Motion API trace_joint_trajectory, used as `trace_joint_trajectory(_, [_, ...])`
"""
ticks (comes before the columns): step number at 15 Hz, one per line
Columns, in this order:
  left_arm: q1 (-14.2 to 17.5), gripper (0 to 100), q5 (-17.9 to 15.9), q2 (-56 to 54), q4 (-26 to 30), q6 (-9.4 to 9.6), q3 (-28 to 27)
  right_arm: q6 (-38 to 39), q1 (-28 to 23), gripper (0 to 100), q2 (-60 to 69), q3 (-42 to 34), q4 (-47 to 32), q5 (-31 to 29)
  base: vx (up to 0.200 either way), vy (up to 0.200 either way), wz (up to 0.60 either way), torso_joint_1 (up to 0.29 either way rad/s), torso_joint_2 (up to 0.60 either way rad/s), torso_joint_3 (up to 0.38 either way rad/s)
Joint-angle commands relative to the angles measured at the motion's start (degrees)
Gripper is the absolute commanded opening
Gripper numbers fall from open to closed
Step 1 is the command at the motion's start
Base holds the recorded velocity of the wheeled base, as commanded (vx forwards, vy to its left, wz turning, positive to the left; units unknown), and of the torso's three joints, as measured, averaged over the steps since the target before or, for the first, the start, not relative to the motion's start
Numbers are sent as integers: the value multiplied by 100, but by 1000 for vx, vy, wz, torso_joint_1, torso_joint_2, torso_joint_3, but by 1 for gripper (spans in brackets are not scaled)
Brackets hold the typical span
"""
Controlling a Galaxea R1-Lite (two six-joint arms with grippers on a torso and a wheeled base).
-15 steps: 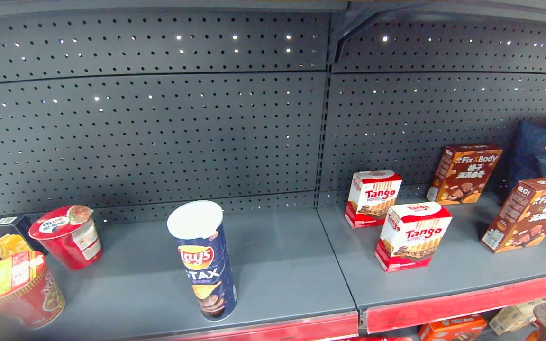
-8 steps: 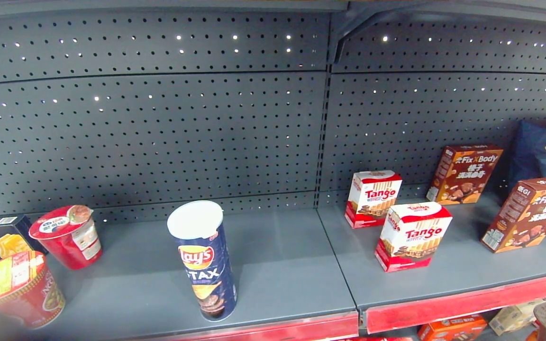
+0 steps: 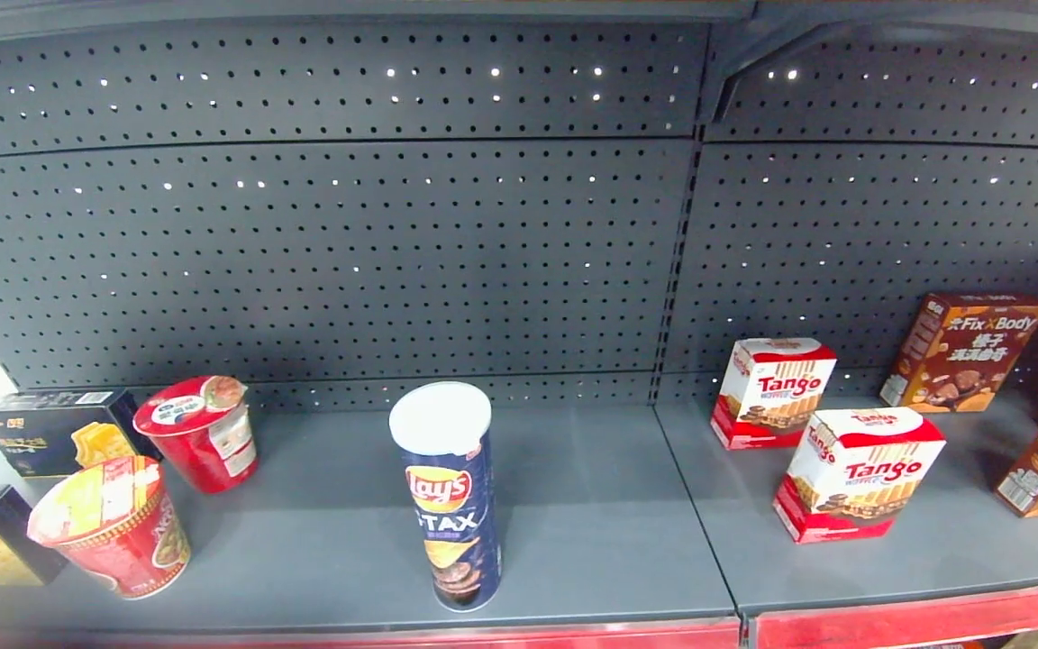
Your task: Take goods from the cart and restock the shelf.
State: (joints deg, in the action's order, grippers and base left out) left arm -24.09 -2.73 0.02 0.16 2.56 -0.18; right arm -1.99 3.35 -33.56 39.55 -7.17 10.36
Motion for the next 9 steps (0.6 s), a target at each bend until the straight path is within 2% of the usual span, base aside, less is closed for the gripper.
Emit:
trace_joint_trajectory(1, [1,100,1,-2,2,-1,1,-3,25,0,16,-26,-4,-69,0,0,0,0,0,0])
trace_joint_trajectory(5, [1,100,1,-2,2,-1,1,-12,183,0,16,-35,5,-175,0,0,0,0,0,0])
trace_joint_trajectory(8, [1,100,1,-2,2,-1,9,-12,333,0,16,-79,5,-184,0,0,600,6,-2,2])
trace_joint_trajectory(9, [1,100,1,-2,2,-1,1,-12,350,0,16,-114,5,-175,0,0,0,0,0,0])
